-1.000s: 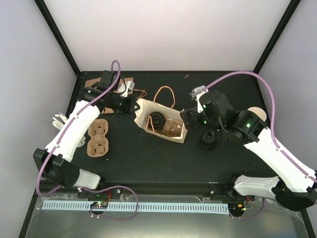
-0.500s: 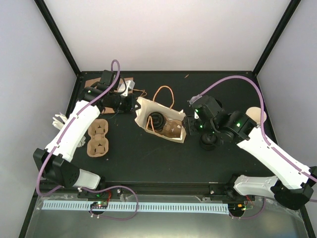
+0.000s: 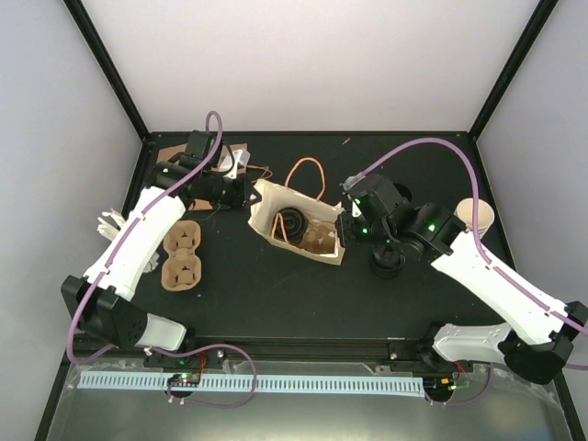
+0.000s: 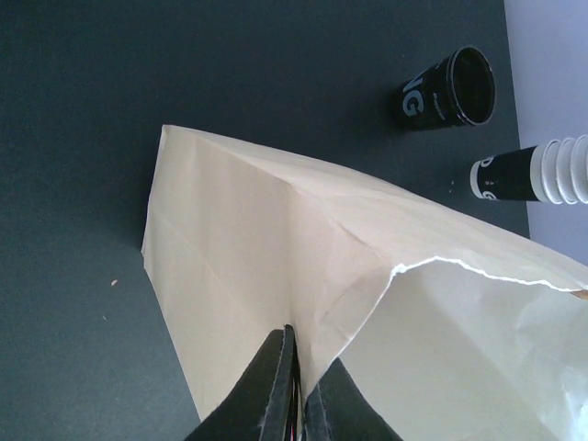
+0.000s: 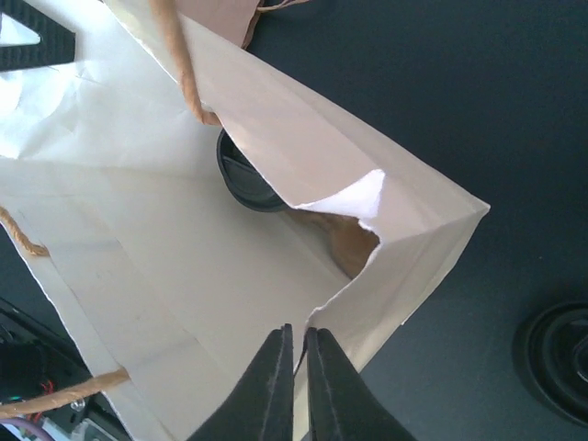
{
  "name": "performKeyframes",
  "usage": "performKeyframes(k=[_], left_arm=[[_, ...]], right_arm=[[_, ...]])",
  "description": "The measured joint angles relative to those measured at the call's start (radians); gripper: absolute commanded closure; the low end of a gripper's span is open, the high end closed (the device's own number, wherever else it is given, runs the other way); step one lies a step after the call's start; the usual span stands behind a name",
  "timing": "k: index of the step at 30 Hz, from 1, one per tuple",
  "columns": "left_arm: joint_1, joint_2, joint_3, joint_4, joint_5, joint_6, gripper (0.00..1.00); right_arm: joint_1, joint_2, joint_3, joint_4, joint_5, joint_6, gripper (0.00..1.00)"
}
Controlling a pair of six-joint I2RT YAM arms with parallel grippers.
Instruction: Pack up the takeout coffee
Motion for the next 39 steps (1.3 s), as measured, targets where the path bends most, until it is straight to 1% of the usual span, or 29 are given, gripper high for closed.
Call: performKeyframes(k=[10, 14, 15, 16, 18, 23, 25, 26, 27, 28, 30, 31, 32, 35, 37, 38, 39], left_arm=[[0.000, -0.047, -0.023, -0.013, -0.004, 0.001, 0.90], [0.003, -0.076, -0.024, -0.026, -0.009, 0.005, 0.83], [0.005, -0.085, -0.025, -0.031, -0.009, 0.006, 0.80], [0.006, -0.095, -0.028, -0.031, -0.009, 0.008, 0.73], [0.010, -0.120, -0.045, -0.031, -0.008, 0.009, 0.63], [0.021, -0.148, -0.058, -0.027, -0.004, 0.008, 0.46], [0.025, -0.148, -0.058, -0.024, 0.000, 0.007, 0.36], [0.027, -0.148, -0.058, -0.021, 0.001, 0.006, 0.29], [0.027, -0.148, -0.058, -0.017, 0.003, 0.009, 0.23], [0.029, -0.148, -0.058, -0.013, 0.005, 0.007, 0.19], [0.032, -0.148, -0.058, -0.006, 0.007, 0.004, 0.14], [0.033, -0.149, -0.057, -0.005, 0.007, 0.003, 0.12], [0.033, -0.150, -0.058, -0.002, 0.006, 0.003, 0.12], [0.034, -0.169, -0.058, 0.014, 0.005, 0.005, 0.10], [0.034, -0.199, -0.058, 0.031, 0.003, 0.014, 0.09], [0.034, -0.218, -0.061, 0.039, -0.003, 0.021, 0.08], [0.034, -0.236, -0.064, 0.044, -0.010, 0.026, 0.08]], right_arm=[[-0.013, 0.071, 0.053, 0.005, 0.005, -0.016, 0.99], [-0.047, 0.100, 0.105, -0.007, -0.020, -0.047, 0.99], [-0.058, 0.109, 0.116, -0.009, -0.030, -0.054, 0.99], [-0.071, 0.118, 0.126, -0.011, -0.041, -0.062, 0.99], [-0.099, 0.138, 0.142, -0.014, -0.063, -0.079, 0.99], [-0.160, 0.195, 0.184, -0.021, -0.097, -0.123, 0.98], [-0.179, 0.223, 0.203, -0.021, -0.107, -0.142, 0.98], [-0.188, 0.236, 0.211, -0.022, -0.112, -0.149, 0.96], [-0.200, 0.250, 0.219, -0.021, -0.118, -0.156, 0.91], [-0.209, 0.263, 0.226, -0.020, -0.121, -0.161, 0.86], [-0.227, 0.287, 0.235, -0.018, -0.124, -0.177, 0.79], [-0.232, 0.293, 0.236, -0.017, -0.124, -0.176, 0.75], [-0.237, 0.298, 0.236, -0.017, -0.120, -0.183, 0.67], [-0.245, 0.301, 0.244, -0.022, -0.108, -0.196, 0.60], [-0.245, 0.301, 0.257, -0.028, -0.091, -0.201, 0.53], [-0.245, 0.300, 0.265, -0.029, -0.080, -0.205, 0.47], [-0.245, 0.297, 0.272, -0.027, -0.065, -0.212, 0.39]])
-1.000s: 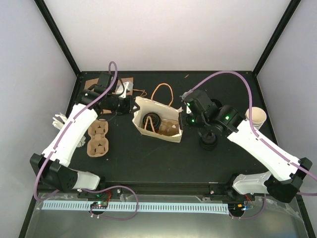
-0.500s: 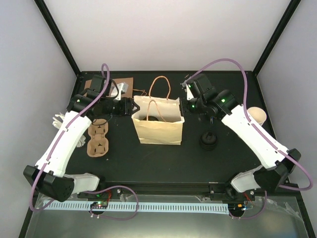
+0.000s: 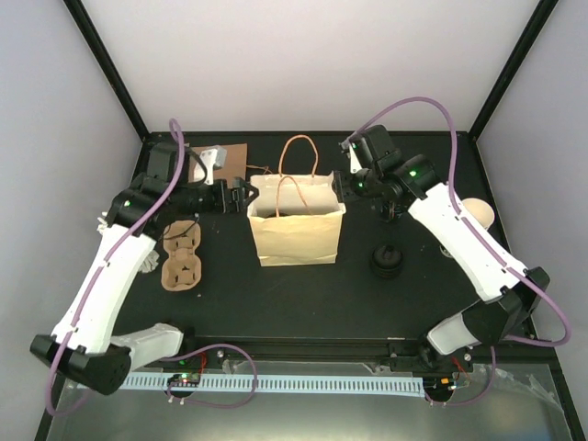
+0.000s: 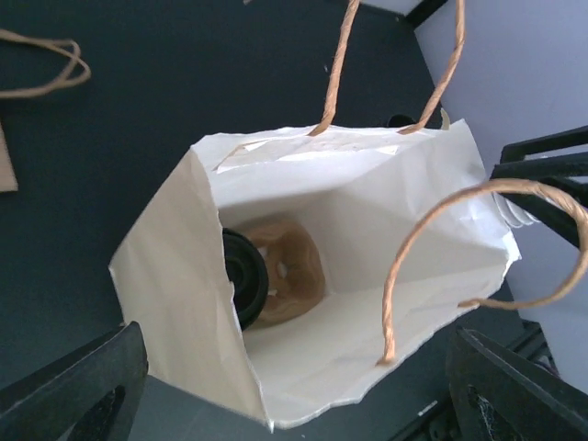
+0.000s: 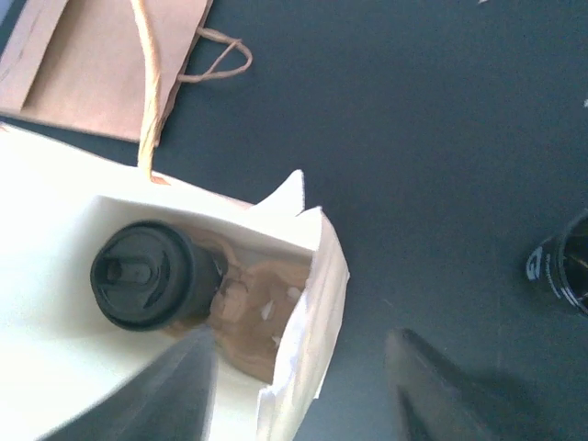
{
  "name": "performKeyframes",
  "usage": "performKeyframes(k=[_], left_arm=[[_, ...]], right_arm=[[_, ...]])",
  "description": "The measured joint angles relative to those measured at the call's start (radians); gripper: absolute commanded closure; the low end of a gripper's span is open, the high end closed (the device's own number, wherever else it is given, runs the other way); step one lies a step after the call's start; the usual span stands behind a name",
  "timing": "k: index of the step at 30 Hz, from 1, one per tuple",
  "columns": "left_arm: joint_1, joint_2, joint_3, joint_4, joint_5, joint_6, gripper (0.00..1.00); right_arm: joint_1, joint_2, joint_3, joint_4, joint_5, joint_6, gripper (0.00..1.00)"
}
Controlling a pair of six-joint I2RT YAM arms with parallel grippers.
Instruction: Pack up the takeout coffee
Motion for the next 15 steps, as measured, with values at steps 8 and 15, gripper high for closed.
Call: performKeyframes(k=[8, 15], left_arm=[[0.000, -0.209, -0.119, 0.030, -0.163, 0.048, 0.02], [0.000, -0.443, -0.299, 0.047, -0.275, 0.048, 0.01]], right_arm=[[-0.003, -0.198, -0.077, 0.068, 0.124, -0.042, 0.00], [-0.003, -0.476, -0.301, 0.166, 0.246, -0.008, 0.00]])
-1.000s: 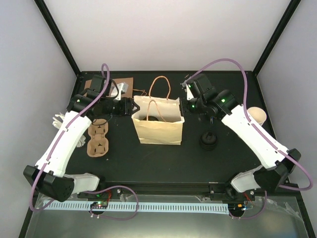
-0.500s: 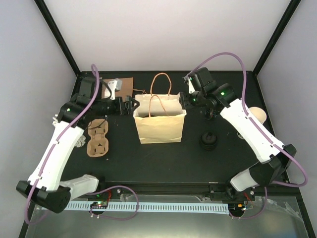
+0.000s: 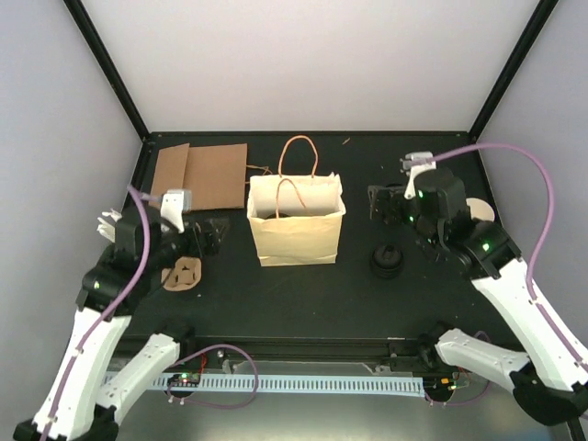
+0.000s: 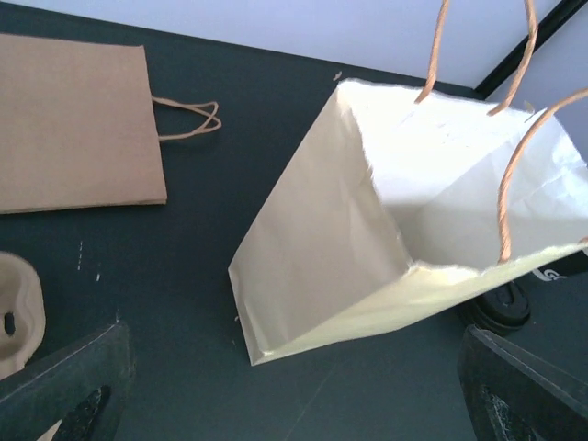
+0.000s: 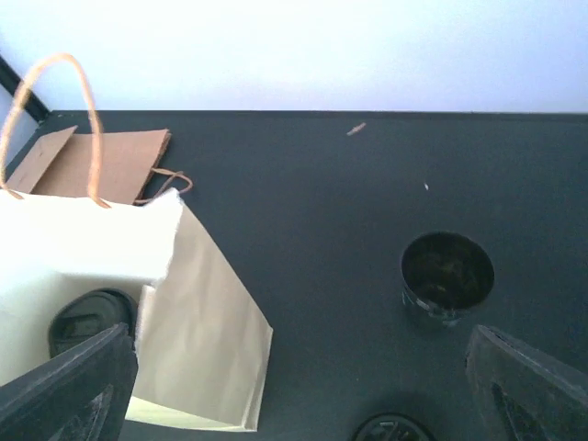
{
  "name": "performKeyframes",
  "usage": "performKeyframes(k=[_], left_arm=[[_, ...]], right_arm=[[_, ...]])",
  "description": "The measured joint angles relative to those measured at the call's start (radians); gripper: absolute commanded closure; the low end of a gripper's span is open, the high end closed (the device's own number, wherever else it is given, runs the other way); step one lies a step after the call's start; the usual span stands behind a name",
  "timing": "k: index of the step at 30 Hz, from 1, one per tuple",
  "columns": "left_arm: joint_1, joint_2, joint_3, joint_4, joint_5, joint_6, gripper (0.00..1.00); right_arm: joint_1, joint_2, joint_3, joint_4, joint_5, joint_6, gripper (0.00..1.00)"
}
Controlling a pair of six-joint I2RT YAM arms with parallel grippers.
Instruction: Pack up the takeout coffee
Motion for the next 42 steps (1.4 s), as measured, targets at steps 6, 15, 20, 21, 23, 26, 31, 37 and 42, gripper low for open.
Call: performKeyframes(k=[6, 15, 20, 21, 23, 26, 31, 37, 42], left_arm=[[0.000, -0.257, -0.267, 0.059, -0.009, -0.085, 0.01], [0.000, -0.406, -0.552, 0.181, 0.055, -0.209, 0.01], [0.000, -0.371, -0.627, 0.264, 0.163, -0.236, 0.02], [0.000, -0.354, -0.633, 0.276, 0.184, -0.240, 0.03], [0.000, -0.312, -0.641, 0.303, 0.222, -0.252, 0.05], [-0.004, -0.248, -0.678, 0.377, 0.280, -0.280, 0.08], [-0.059, -0.201, -0.821, 0.541, 0.334, -0.338, 0.30], [-0.125, -0.122, -0.872, 0.665, 0.333, -0.369, 0.77], [-0.142, -0.035, -0.878, 0.764, 0.331, -0.386, 0.98]], right_arm=[[0.000, -0.209, -0.324, 0.115, 0.019, 0.072, 0.00], [0.000, -0.357, -0.580, 0.159, 0.016, 0.187, 0.00], [0.000, -0.335, -0.638, 0.160, -0.023, 0.283, 0.00], [0.000, -0.328, -0.653, 0.161, -0.040, 0.301, 0.00], [0.000, -0.311, -0.682, 0.167, -0.079, 0.328, 0.00], [0.000, -0.286, -0.740, 0.219, -0.169, 0.344, 0.02], [0.000, -0.255, -0.855, 0.377, -0.354, 0.355, 0.47], [0.000, -0.185, -0.936, 0.568, -0.496, 0.389, 0.99], [0.000, -0.066, -0.958, 0.740, -0.586, 0.432, 0.99]])
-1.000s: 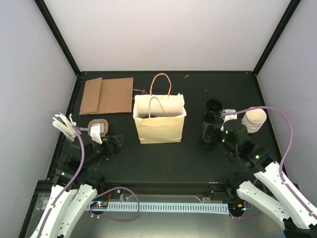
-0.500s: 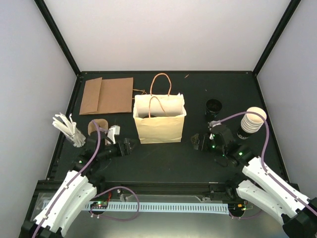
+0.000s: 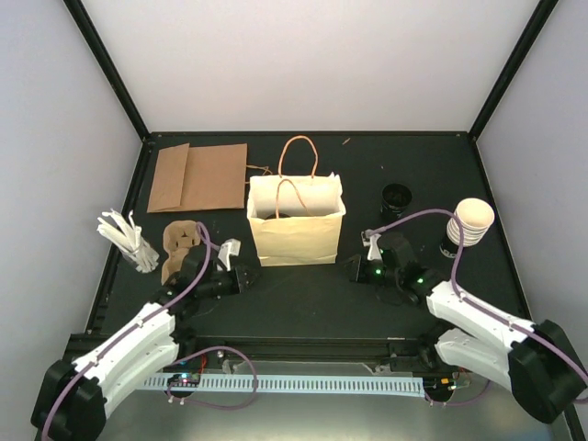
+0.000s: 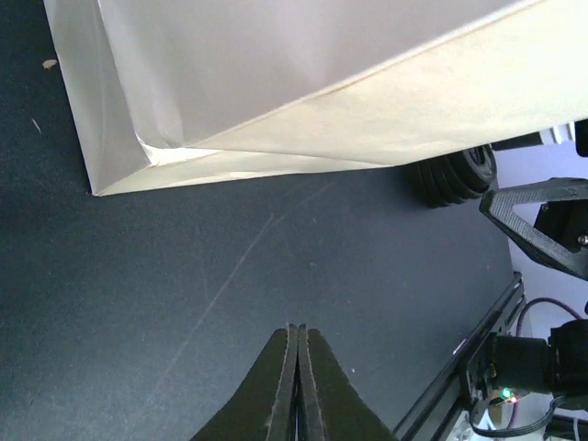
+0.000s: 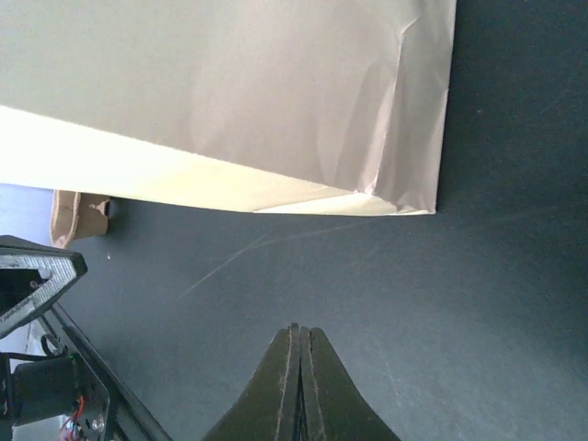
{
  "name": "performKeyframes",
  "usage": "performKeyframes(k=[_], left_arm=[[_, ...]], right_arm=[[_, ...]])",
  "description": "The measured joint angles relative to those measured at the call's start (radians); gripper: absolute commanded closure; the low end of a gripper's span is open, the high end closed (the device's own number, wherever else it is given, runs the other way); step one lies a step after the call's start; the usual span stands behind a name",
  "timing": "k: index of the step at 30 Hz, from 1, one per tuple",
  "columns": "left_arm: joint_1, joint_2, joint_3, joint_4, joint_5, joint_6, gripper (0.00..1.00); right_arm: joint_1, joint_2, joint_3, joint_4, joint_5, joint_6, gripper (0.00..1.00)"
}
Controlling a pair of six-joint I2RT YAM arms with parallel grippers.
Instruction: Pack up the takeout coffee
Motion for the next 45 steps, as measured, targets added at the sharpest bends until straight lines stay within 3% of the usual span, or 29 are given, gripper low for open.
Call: performKeyframes(k=[7, 13, 35, 45], left_arm=[[-0.005, 0.151, -0.008, 0.122, -0.002, -0.029, 0.99], [-0.003, 0.266, -0.007, 0.193, -0.004, -0.044, 0.98], [0.108, 0.617, 0.147, 0.367, 0.009, -0.008, 0.98], [0.113, 0.692, 0.204, 0.391, 0.006, 0.026, 0.98]], right_arm=[[0.000, 0.170, -0.019, 0.204, -0.054, 0.069, 0.99], [0.000, 0.287, -0.010, 0.281, -0.050, 0.094, 0.99], [-0.098, 0.595, 0.221, 0.335, -0.024, 0.031, 0.99], [-0.116, 0.618, 0.269, 0.287, 0.008, -0.019, 0.95]])
